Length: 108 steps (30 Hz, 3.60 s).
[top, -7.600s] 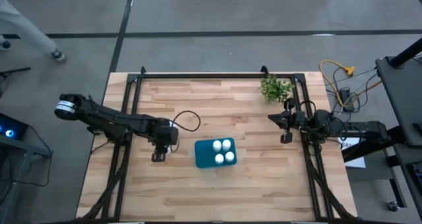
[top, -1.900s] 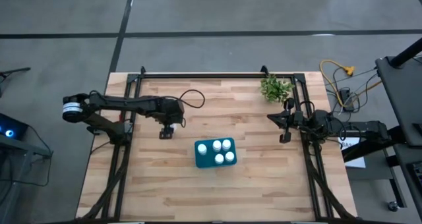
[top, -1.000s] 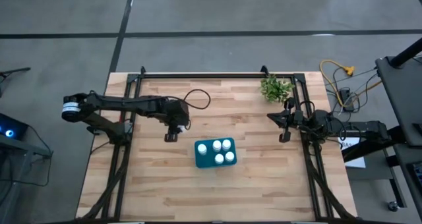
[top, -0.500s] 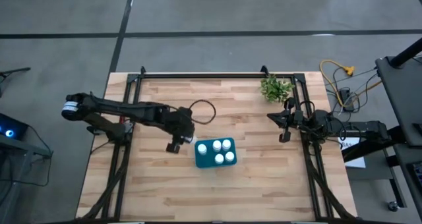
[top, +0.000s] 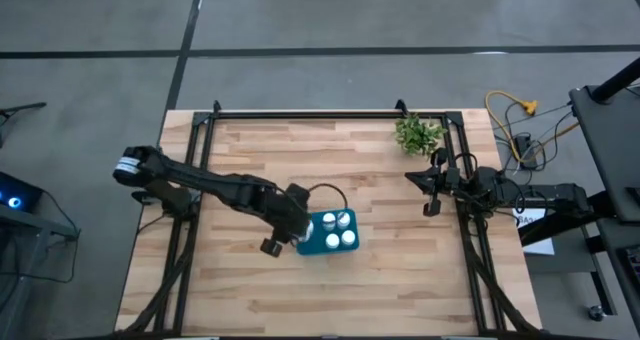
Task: Pick and place pill bottles into a basket
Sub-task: Put the medicine bottle into the blue bin, then return to Home Position
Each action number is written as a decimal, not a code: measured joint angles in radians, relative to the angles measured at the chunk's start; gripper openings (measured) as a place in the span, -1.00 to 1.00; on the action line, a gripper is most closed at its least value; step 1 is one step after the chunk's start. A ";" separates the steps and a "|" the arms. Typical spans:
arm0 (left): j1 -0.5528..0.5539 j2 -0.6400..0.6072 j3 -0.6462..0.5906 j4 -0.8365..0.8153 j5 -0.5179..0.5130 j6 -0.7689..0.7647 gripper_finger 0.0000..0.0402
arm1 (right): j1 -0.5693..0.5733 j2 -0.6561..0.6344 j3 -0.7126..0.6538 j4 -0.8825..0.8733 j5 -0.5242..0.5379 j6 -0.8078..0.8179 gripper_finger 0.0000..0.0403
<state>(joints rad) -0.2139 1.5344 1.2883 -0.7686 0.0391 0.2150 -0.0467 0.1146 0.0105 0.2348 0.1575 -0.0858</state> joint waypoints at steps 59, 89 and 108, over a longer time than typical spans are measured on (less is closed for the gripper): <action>-0.033 0.285 0.101 0.028 0.000 0.007 0.12 | 0.000 0.000 0.000 -0.015 0.001 0.000 -0.96; 0.004 -0.295 -0.278 0.410 -0.125 0.077 0.14 | 0.000 -0.019 0.000 0.047 -0.113 0.015 -0.96; 0.108 -0.857 -0.943 1.026 -0.204 0.052 0.14 | 0.000 -0.027 0.000 0.055 -0.112 0.023 -0.96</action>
<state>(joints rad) -0.1057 0.6775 0.3448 0.2572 -0.1646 0.2670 -0.0467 0.0872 0.0109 0.2901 0.0452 -0.0629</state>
